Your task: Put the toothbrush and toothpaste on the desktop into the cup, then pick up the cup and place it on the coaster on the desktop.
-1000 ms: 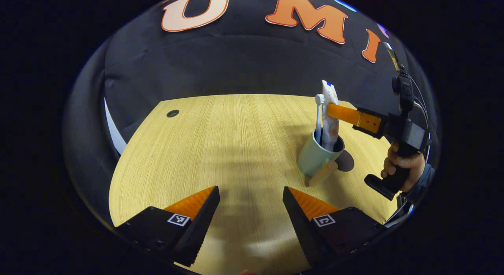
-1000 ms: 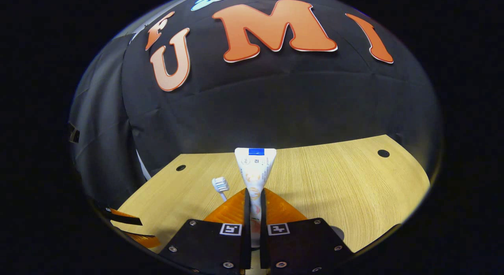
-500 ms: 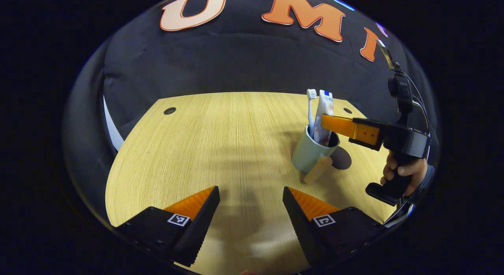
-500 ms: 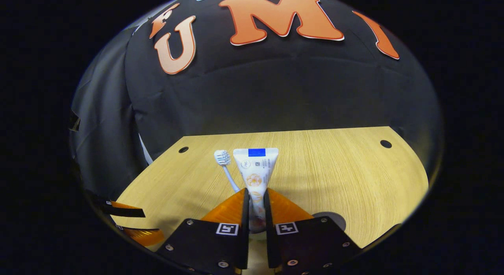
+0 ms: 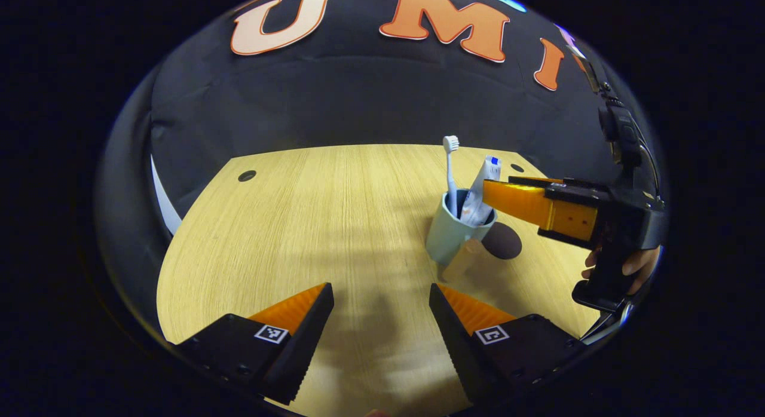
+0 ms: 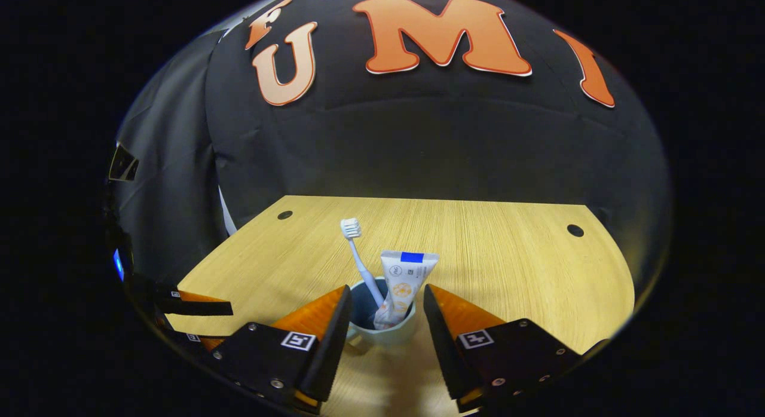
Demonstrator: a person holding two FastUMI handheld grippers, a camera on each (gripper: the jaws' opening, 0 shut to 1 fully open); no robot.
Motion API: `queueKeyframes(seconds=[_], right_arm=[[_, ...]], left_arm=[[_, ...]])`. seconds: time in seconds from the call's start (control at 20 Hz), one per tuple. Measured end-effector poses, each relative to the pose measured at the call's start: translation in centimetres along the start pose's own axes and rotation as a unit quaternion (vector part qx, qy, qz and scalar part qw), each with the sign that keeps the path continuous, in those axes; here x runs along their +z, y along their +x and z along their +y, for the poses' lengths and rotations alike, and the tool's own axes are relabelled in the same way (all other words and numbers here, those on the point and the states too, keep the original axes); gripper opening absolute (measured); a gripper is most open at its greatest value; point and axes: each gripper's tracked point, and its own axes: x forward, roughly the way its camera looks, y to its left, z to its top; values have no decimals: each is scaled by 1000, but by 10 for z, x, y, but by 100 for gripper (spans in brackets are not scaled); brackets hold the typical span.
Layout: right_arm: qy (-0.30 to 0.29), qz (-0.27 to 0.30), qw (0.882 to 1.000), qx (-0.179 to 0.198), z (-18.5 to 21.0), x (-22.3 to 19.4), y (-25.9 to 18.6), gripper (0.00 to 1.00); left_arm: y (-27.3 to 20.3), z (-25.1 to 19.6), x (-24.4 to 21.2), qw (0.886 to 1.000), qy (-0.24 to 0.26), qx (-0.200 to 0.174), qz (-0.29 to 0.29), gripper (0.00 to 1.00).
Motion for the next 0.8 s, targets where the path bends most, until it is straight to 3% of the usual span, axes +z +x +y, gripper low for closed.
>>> queueKeyframes(seconds=[0.05, 0.25, 0.6, 0.8], right_arm=[[0, -2, 1000, 0, -2, 2, -6, 78], [18, -4, 1000, -1, -12, 11, -35, 88], [-3, -38, 999, -33, -56, 39, -96, 91], [0, -31, 998, -50, -79, 34, -125, 92]], left_arm=[[1, -5, 4, 1000, 3, -3, -4, 97], [3, -24, 26, 1000, 14, -23, -13, 97], [19, -69, 60, 997, 40, -70, -13, 97], [39, -91, 52, 995, 51, -80, 25, 97]])
